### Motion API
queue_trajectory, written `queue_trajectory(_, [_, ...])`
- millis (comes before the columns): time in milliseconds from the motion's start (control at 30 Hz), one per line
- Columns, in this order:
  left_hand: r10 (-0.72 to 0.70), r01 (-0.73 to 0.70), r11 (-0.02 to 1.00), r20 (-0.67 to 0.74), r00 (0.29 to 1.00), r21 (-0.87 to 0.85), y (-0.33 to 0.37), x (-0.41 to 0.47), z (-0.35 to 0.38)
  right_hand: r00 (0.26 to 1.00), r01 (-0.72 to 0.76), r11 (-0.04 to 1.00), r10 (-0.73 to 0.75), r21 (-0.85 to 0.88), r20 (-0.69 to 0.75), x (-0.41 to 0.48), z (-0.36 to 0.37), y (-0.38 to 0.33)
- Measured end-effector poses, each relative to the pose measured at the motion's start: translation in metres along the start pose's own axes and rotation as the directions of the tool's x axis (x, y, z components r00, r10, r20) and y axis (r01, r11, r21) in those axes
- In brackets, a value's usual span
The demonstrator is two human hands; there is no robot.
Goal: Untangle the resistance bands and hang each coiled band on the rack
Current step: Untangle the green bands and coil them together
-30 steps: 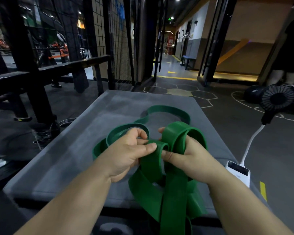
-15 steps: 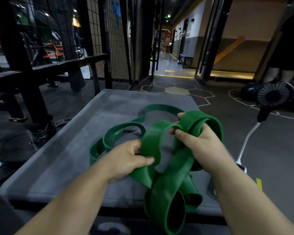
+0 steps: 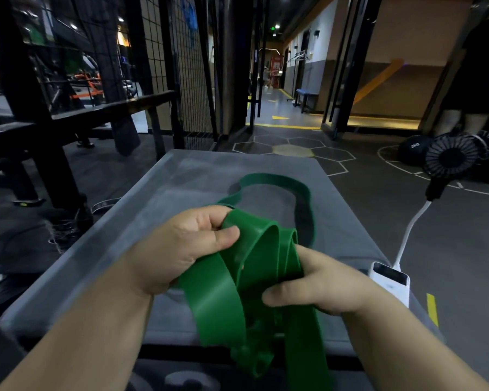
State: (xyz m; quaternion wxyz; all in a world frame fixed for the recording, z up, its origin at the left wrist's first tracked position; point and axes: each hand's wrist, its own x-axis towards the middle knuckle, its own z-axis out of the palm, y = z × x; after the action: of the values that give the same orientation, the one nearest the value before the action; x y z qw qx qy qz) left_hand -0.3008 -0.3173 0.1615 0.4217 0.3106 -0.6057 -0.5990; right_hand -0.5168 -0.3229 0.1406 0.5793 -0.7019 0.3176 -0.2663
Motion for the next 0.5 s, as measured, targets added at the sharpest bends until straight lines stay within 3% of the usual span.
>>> queue_trajectory(200, [-0.070, 0.077, 0.991, -0.062, 0.996, 0.114, -0.006, 0.002, -0.011, 0.995, -0.095, 0.924, 0.083, 0.370, 0.046, 0.003, 0.013, 0.006])
queue_trajectory(300, [-0.037, 0.091, 0.933, -0.158, 0.987, 0.349, -0.015, 0.008, -0.017, 0.991, -0.120, 0.862, 0.134, 0.493, 0.008, 0.008, 0.013, 0.006])
queue_trajectory(400, [0.032, 0.052, 0.847, -0.148, 0.988, 0.530, -0.028, 0.016, -0.022, 0.974, -0.128, 0.807, 0.212, 0.577, -0.080, 0.011, 0.007, 0.004])
queue_trajectory(500, [0.004, 0.047, 0.834, -0.091, 0.996, 0.550, -0.035, 0.017, -0.020, 0.941, -0.146, 0.825, 0.287, 0.546, -0.181, 0.010, 0.006, -0.002])
